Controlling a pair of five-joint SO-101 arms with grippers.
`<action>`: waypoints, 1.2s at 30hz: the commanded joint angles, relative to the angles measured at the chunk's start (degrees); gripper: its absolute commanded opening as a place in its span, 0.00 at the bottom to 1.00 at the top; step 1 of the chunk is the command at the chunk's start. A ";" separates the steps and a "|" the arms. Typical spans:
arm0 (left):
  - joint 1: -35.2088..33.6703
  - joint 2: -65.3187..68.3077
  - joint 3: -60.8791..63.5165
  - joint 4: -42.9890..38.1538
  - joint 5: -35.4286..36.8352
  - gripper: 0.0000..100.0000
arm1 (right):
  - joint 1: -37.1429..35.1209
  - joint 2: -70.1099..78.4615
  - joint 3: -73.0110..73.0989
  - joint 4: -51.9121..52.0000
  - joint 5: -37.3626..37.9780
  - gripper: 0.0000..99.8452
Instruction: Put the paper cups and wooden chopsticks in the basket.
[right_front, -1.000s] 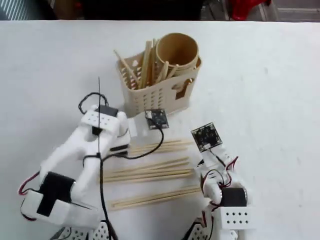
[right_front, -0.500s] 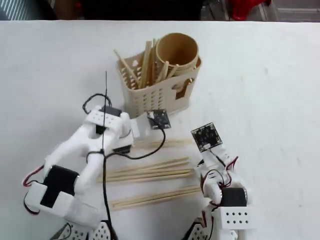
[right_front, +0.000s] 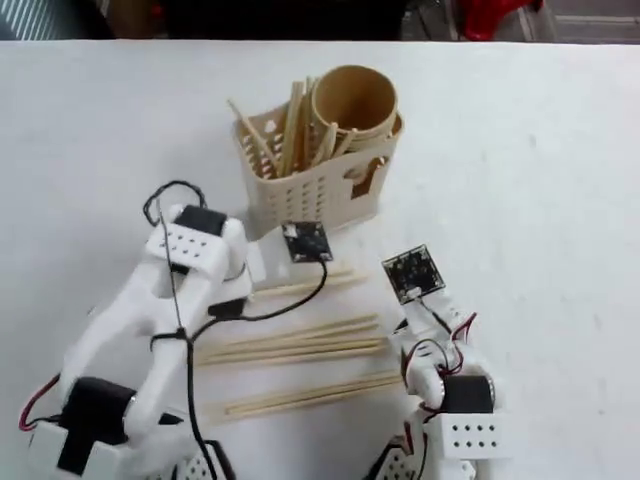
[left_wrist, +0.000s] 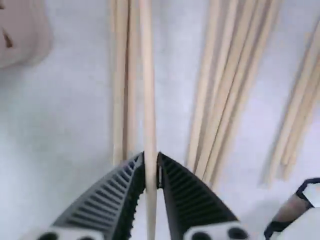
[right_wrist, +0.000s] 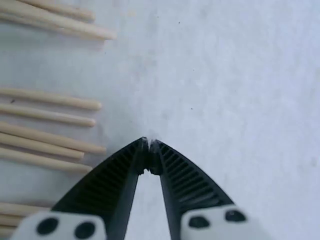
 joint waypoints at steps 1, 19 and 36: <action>-0.92 -3.38 -1.32 0.79 0.88 0.05 | -0.22 -0.40 -0.35 -1.27 0.53 0.02; -1.01 14.46 -1.85 -16.44 3.16 0.10 | -0.22 -0.40 -0.35 -1.27 0.53 0.02; -1.89 14.99 -9.93 -16.70 3.16 0.10 | -0.57 -0.40 -0.35 -1.27 0.53 0.02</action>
